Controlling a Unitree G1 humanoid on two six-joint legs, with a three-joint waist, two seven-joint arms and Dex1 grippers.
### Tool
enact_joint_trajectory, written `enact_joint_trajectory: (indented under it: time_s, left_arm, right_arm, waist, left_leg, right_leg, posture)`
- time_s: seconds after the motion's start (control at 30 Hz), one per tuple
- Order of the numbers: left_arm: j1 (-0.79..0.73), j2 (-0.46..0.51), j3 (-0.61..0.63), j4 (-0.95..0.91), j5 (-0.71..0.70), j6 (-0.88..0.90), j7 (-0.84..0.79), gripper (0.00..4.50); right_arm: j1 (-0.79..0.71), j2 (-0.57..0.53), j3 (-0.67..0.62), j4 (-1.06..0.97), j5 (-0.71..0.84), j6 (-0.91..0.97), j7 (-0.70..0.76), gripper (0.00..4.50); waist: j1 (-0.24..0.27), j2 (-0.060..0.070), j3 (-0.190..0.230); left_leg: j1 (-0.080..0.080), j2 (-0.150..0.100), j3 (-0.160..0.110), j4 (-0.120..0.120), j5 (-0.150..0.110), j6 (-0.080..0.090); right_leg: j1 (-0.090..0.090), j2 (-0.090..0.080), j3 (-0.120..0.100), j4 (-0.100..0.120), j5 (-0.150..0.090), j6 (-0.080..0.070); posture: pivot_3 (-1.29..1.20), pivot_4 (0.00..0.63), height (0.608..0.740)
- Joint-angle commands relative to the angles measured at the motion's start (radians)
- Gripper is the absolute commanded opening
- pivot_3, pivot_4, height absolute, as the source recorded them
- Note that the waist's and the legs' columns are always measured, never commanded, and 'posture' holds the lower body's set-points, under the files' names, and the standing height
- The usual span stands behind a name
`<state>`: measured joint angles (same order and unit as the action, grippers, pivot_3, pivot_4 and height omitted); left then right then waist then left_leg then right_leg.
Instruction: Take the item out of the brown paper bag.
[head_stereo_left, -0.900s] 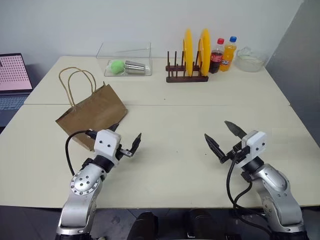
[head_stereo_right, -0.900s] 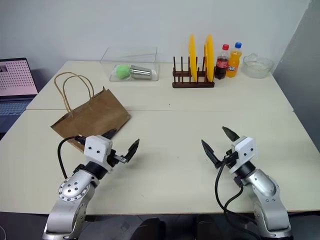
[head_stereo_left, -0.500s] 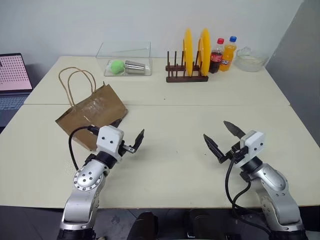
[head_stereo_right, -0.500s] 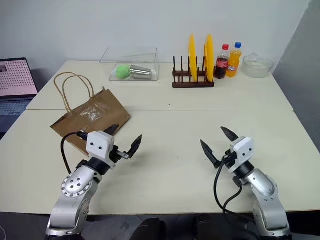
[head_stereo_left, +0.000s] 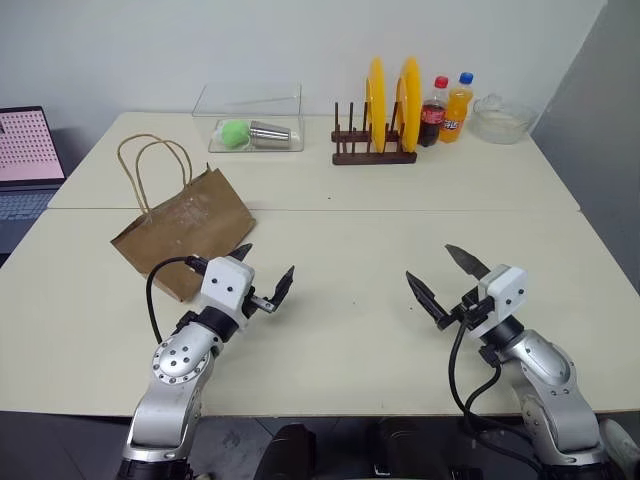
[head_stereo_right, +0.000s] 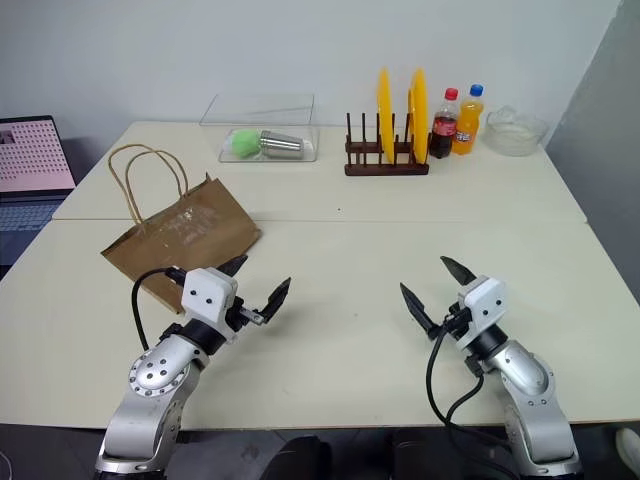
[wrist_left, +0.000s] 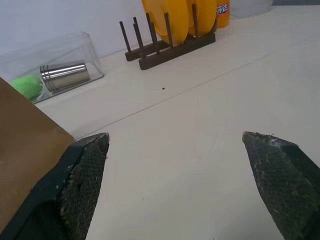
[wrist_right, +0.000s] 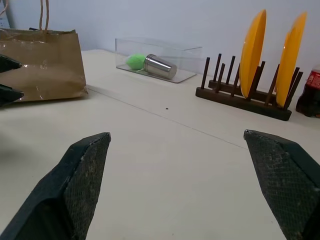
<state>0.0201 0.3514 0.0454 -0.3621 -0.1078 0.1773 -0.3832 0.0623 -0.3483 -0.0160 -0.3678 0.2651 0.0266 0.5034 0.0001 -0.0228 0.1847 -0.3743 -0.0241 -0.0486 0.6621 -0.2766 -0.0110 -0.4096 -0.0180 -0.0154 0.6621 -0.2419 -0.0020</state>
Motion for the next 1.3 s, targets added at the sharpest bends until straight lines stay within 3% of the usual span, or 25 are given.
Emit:
enact_joint_trajectory:
  time_s: [0.03, 0.2, 0.37, 0.53, 0.7, 0.83, 0.97, 1.3]
  left_arm:
    - [0.004, -0.005, 0.022, -0.025, 0.001, -0.033, 0.019, 4.48]
    - [0.021, -0.033, 0.044, -0.063, 0.027, -0.064, 0.083, 4.48]
    - [0.027, -0.016, 0.23, -0.099, -0.066, 0.013, 0.131, 4.48]
    - [-0.015, 0.092, 0.433, -0.097, -0.286, 0.15, 0.059, 4.48]
    - [-0.108, 0.263, 0.587, 0.044, -0.5, 0.351, -0.023, 4.48]
    - [-0.22, 0.413, 0.573, 0.24, -0.542, 0.429, -0.145, 4.48]
    - [-0.354, 0.529, 0.448, 0.48, -0.478, 0.411, -0.301, 4.48]
    - [-0.76, 0.574, 0.253, 0.998, -0.295, 0.222, -0.47, 4.48]
  right_arm:
    - [0.0, -0.003, -0.001, -0.009, 0.004, -0.031, 0.018, 4.5]
    - [-0.046, -0.018, 0.011, -0.003, 0.035, 0.0, 0.068, 4.5]
    - [-0.205, -0.107, 0.038, -0.031, 0.159, 0.141, 0.218, 4.5]
    - [-0.377, -0.175, 0.075, -0.054, 0.316, 0.322, 0.354, 4.5]
    - [-0.492, -0.176, 0.099, -0.039, 0.357, 0.395, 0.401, 4.5]
    - [-0.542, -0.17, 0.118, -0.039, 0.357, 0.415, 0.417, 4.5]
    - [-0.574, -0.17, 0.126, -0.057, 0.36, 0.434, 0.42, 4.5]
    - [-0.58, -0.185, 0.119, -0.099, 0.356, 0.469, 0.403, 4.5]
  waist:
    - [0.0, 0.0, 0.0]
    - [0.0, 0.0, 0.0]
    - [-0.005, 0.0, 0.0]
    - [-0.002, -0.001, 0.001]
    - [-0.002, -0.002, 0.002]
    - [-0.001, -0.002, 0.002]
    - [-0.001, -0.002, 0.002]
    - [-0.002, -0.003, 0.002]
  left_leg:
    - [0.0, 0.0, 0.0, 0.0, 0.0, 0.0]
    - [0.0, 0.0, 0.0, 0.0, 0.0, 0.0]
    - [0.0, 0.0, 0.0, 0.0, 0.0, 0.0]
    - [-0.001, 0.0, -0.002, 0.0, 0.0, 0.0]
    - [-0.001, 0.0, -0.003, 0.0, 0.0, 0.0]
    - [-0.002, 0.0, -0.004, 0.0, 0.0, 0.0]
    - [-0.002, 0.0, -0.004, 0.0, 0.0, 0.0]
    - [-0.01, 0.0, -0.003, 0.0, 0.0, -0.001]
  right_leg:
    - [0.0, 0.0, 0.0, 0.0, 0.0, 0.0]
    - [0.0, 0.0, 0.0, 0.0, 0.0, 0.0]
    - [0.0, 0.0, 0.0, 0.0, 0.0, 0.0]
    - [0.0, 0.0, -0.003, 0.0, 0.0, 0.0]
    - [0.0, 0.0, -0.004, -0.001, 0.0, 0.0]
    - [0.0, 0.0, -0.005, -0.001, 0.0, 0.0]
    - [-0.002, 0.0, -0.004, -0.001, 0.0, 0.0]
    - [-0.01, -0.001, -0.004, 0.001, 0.004, -0.006]
  posture:
    - [0.0, 0.15, 0.74]
    - [0.0, 0.15, 0.74]
    - [0.0, 0.15, 0.74]
    - [0.0, 0.15, 0.74]
    - [0.0, 0.15, 0.74]
    - [0.0, 0.15, 0.74]
    - [0.0, 0.15, 0.74]
    - [0.0, 0.15, 0.74]
